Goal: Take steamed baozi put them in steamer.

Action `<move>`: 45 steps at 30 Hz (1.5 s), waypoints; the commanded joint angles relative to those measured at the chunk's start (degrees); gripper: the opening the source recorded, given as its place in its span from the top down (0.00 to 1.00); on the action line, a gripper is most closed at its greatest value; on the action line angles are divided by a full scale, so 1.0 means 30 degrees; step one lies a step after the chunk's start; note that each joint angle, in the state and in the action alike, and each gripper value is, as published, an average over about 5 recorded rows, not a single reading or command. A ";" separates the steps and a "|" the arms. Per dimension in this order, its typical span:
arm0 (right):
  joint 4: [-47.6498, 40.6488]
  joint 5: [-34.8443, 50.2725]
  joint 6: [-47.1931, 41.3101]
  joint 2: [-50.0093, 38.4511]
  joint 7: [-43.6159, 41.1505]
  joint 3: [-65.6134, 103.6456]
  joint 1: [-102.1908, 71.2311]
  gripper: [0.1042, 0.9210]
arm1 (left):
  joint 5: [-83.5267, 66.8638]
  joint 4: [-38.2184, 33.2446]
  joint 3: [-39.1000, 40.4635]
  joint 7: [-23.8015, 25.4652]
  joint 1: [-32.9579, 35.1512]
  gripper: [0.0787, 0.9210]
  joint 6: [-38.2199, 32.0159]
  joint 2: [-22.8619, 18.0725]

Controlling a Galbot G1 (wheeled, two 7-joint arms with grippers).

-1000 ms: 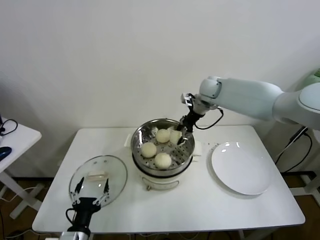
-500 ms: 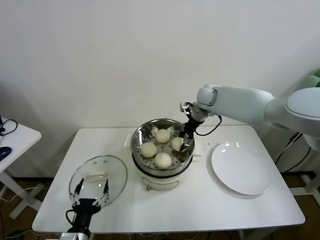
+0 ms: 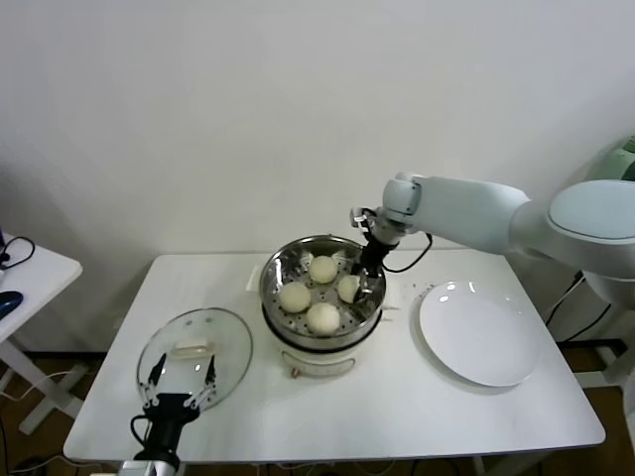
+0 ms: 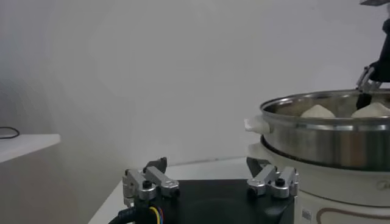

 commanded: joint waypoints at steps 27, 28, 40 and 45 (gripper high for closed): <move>0.7591 -0.2174 -0.0677 -1.0386 0.7721 0.9169 0.0247 0.12 | 0.1470 -0.0297 -0.0362 0.0092 -0.0173 0.12 -0.0614 0.0785; 0.8115 -0.2376 -0.0746 -1.1105 0.8389 1.0007 -0.0467 0.12 | 0.1329 -0.0380 -0.0394 0.0108 -0.0158 0.12 -0.0609 0.0860; 1.2846 -0.5369 0.0845 -1.6871 1.3551 2.3962 -1.5382 0.12 | 0.0300 -0.0922 -0.0774 0.0882 -0.0397 0.12 -0.0484 0.1052; 1.3689 -0.6774 0.1642 -1.5053 1.4149 3.3761 -2.4638 0.12 | 0.0308 -0.1043 -0.0661 0.0970 -0.0852 0.12 -0.0210 0.0751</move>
